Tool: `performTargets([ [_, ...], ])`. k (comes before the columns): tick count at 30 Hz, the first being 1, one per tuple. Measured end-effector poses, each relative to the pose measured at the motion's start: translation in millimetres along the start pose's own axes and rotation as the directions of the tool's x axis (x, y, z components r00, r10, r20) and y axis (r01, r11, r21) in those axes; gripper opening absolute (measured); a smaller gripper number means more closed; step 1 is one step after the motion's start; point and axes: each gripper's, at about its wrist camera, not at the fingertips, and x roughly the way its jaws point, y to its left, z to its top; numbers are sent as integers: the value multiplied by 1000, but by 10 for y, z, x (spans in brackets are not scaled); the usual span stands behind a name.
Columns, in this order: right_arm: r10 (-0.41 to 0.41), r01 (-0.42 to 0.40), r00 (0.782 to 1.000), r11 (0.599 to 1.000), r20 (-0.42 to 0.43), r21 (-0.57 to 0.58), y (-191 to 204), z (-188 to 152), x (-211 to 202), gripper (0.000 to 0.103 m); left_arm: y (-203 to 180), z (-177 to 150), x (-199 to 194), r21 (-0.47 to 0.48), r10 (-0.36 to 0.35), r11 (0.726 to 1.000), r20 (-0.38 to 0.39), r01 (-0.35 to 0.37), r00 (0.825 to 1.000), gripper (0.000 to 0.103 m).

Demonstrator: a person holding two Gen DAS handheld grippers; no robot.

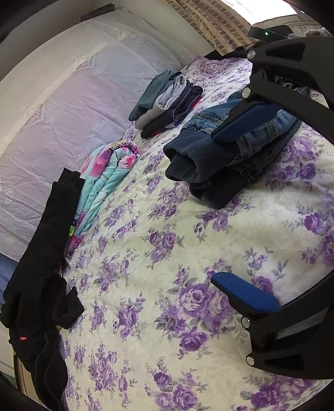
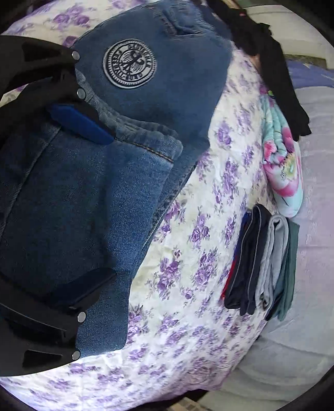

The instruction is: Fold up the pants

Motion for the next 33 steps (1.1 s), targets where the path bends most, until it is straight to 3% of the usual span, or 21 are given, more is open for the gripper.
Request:
performTargets([
  [2,-3,4,999,1000,34,-6,-20,11,-161,97,5,-3,1,1,3,1000,-5,-3,1000,99],
  [4,27,-28,985,1000,168,-1,-44,-54,-525,98,3,0,0,-2,6,1000,-8,-6,1000,99],
  [7,59,-54,977,998,203,-27,-19,-77,-682,98,-35,-1,-15,2,30,1000,-3,-30,1000,98],
  [10,-50,56,973,998,226,-20,-28,58,-535,98,-97,-22,-87,4,47,999,6,-47,999,98],
  [12,-66,63,981,998,181,23,-81,187,-369,98,-148,-56,-121,9,2,1000,-29,-2,1000,98],
  [15,-62,62,998,998,-5,-20,-33,250,91,98,-277,-125,-153,61,28,998,-35,-25,999,98],
  [19,-27,26,999,999,43,26,-133,206,-31,98,-430,-174,-79,123,57,991,-67,-48,996,98],
  [22,-4,-2,982,1000,188,30,-194,65,-405,99,-481,-175,-9,111,27,994,-100,-16,995,98],
  [24,73,-70,985,997,155,-27,-144,-111,-483,99,-500,-146,66,86,-9,996,-124,20,992,98],
  [28,80,-73,993,994,91,-80,-46,-407,-318,99,-465,-81,315,3,-49,999,-184,50,982,98],
  [33,143,-140,976,990,164,-30,-110,-416,-468,99,-448,6,425,-83,-119,991,-203,104,972,98],
])
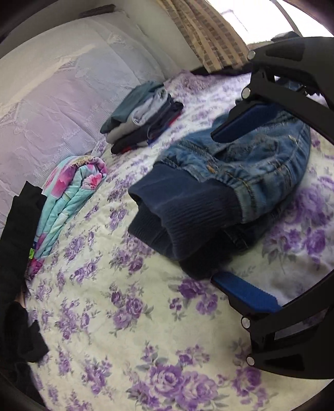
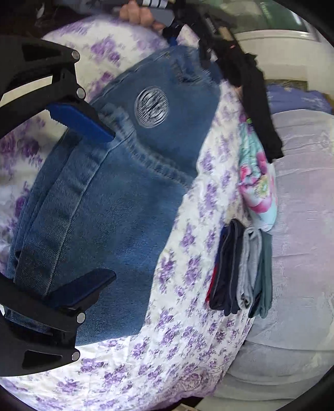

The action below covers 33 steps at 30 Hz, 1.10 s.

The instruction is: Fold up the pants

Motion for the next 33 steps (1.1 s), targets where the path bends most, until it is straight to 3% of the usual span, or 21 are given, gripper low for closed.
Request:
performTargets([
  [2,-9,9,1000,1000,-3,1,-6,-26,-13,99,17,42,-16,-59,-76,995,-3,75,997,98],
  [7,17,-17,1000,999,-5,40,-79,-71,-23,99,111,99,-6,-147,-135,980,12,136,991,98],
  [13,52,-54,998,996,22,70,-114,-56,-107,99,30,-66,-3,-4,-13,1000,-8,13,1000,90],
  [17,62,-64,998,994,28,87,-141,-51,-138,99,-2,-22,79,-10,39,999,8,-39,999,90],
  [18,57,-59,998,995,31,83,-140,-58,-147,99,2,9,93,-25,31,999,14,-30,999,89],
  [19,51,-53,998,995,32,82,-142,-63,-158,99,18,49,104,-46,25,999,22,-24,999,73],
  [22,31,-35,998,996,52,84,-168,-53,-224,99,60,83,69,-75,-8,997,44,11,999,54],
  [25,19,-26,998,995,67,96,-188,-41,-267,99,14,45,-30,-39,-12,999,68,15,998,47],
  [30,-40,40,999,997,-1,68,-185,-70,-117,99,-91,58,-138,-7,-16,1000,91,17,996,43],
  [33,-114,113,992,993,-45,-24,-93,-109,16,99,-205,43,-214,40,-6,999,114,1,993,43],
])
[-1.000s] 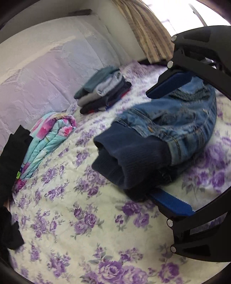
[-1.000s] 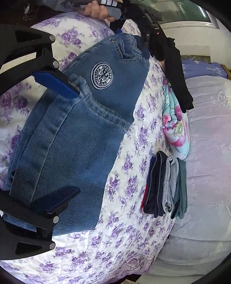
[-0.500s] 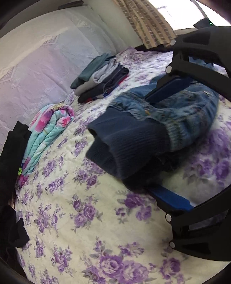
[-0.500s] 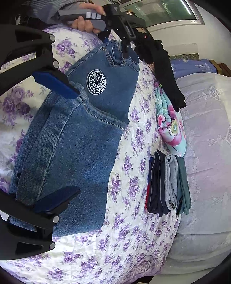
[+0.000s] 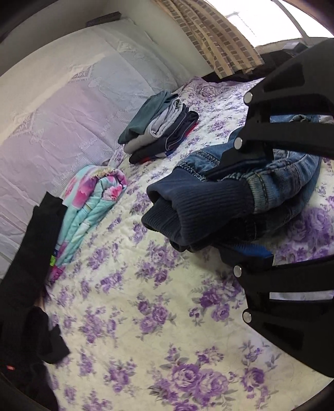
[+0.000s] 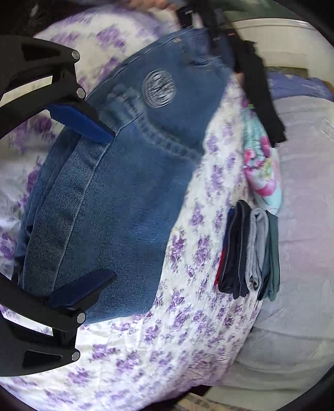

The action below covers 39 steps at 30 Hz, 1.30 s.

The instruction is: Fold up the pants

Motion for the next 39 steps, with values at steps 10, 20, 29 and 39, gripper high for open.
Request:
performTargets([
  [10,5,-1,998,999,62,-53,174,163,-67,99,-4,10,-75,3,-20,1000,21,20,1000,40],
  [20,29,-28,999,996,20,-88,249,33,97,99,-326,-91,-229,151,32,987,96,-47,995,39],
  [29,31,-27,993,999,111,-40,168,117,-94,99,-480,-96,-325,194,27,980,119,-50,993,37],
  [39,-71,61,992,994,-107,-95,184,504,582,99,-903,-97,-459,298,-41,954,136,-1,990,37],
])
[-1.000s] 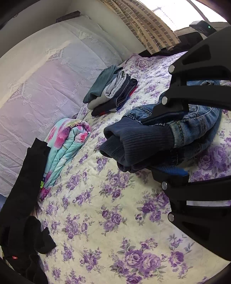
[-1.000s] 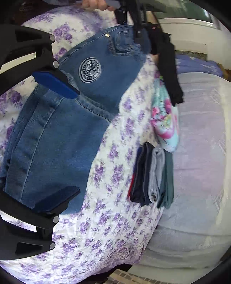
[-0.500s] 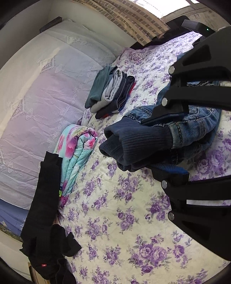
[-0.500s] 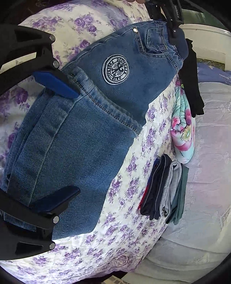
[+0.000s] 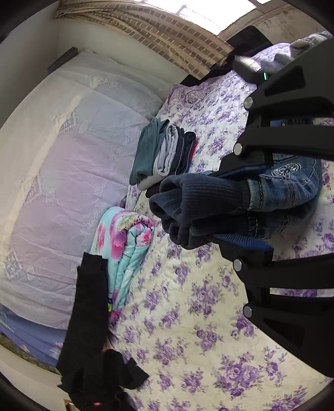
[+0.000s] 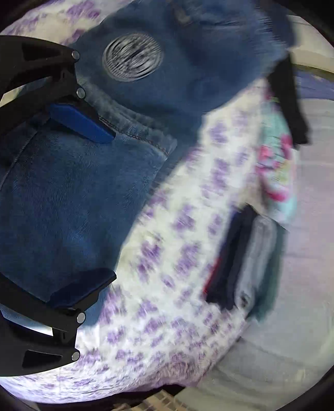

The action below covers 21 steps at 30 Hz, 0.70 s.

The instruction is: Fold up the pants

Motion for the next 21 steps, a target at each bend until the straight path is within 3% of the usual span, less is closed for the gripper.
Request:
performTargets([
  [3,20,-21,1000,999,14,38,-65,5,-23,99,8,-31,116,21,30,999,0,-30,1000,37],
  [6,26,-28,999,999,43,40,-100,-51,-109,99,336,-104,232,-85,43,995,-33,-45,999,39],
  [9,30,-32,998,999,47,38,-100,-89,-107,99,772,-223,368,-251,19,967,-96,-43,995,42],
  [12,47,-49,998,998,49,38,-84,-75,-123,99,1130,-383,518,-413,-79,911,-150,10,986,51],
  [15,61,-63,997,997,50,40,-79,-90,-141,99,1267,-455,585,-489,-141,871,-160,45,977,62],
  [20,73,-77,995,996,65,55,-103,-114,-200,99,1206,-440,658,-484,-161,873,-181,55,970,67],
  [21,72,-77,995,995,74,62,-116,-110,-227,99,1162,-418,671,-465,-151,884,-177,52,973,55],
])
